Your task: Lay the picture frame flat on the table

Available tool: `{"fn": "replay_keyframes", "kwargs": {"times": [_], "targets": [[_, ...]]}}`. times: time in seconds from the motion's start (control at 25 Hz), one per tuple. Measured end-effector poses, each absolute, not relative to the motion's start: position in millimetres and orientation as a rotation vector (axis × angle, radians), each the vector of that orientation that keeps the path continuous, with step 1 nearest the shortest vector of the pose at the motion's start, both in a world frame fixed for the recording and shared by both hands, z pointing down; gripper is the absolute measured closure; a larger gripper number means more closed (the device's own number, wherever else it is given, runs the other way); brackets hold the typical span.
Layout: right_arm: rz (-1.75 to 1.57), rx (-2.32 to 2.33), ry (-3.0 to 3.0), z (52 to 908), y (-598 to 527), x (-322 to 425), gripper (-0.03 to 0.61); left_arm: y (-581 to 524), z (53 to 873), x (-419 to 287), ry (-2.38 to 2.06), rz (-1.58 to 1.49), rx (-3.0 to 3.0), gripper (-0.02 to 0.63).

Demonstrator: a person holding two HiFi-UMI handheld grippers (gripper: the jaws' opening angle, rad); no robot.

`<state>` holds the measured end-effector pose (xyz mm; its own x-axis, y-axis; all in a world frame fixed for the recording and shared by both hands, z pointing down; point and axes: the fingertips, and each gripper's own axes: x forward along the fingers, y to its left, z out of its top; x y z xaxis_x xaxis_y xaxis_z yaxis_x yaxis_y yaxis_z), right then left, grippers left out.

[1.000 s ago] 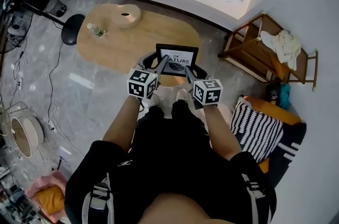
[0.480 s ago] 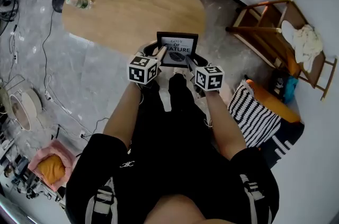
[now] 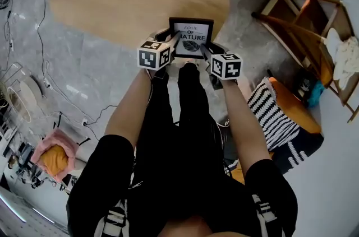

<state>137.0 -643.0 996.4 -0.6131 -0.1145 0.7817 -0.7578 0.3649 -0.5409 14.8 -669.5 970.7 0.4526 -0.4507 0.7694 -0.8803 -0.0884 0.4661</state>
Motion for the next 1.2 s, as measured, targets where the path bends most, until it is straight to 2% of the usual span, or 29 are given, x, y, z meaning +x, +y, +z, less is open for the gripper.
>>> {"fn": "replay_keyframes", "kwargs": {"times": [0.36, 0.68, 0.96, 1.08, 1.2], "targets": [[1.108, 0.762, -1.939, 1047.6, -655.6, 134.3, 0.434, -677.4, 1031.3, 10.9, -1.152, 0.561, 1.622, 0.463], [0.952, 0.947, -1.873, 1046.7, -676.0, 140.0, 0.413, -678.8, 1037.2, -1.0, -1.292, 0.692, 1.596, 0.459], [0.859, 1.095, -2.031, 933.3, -700.6, 142.5, 0.419, -683.8, 927.3, -17.9, -1.398, 0.622, 1.691, 0.486], [0.74, 1.188, -2.135, 854.5, -710.3, 136.1, 0.419, -687.1, 853.7, -33.4, -1.476, 0.577, 1.755, 0.504], [0.637, 1.296, -2.228, 758.7, -712.6, 113.3, 0.46, -688.0, 756.5, -62.0, -1.559, 0.514, 1.851, 0.552]]}}
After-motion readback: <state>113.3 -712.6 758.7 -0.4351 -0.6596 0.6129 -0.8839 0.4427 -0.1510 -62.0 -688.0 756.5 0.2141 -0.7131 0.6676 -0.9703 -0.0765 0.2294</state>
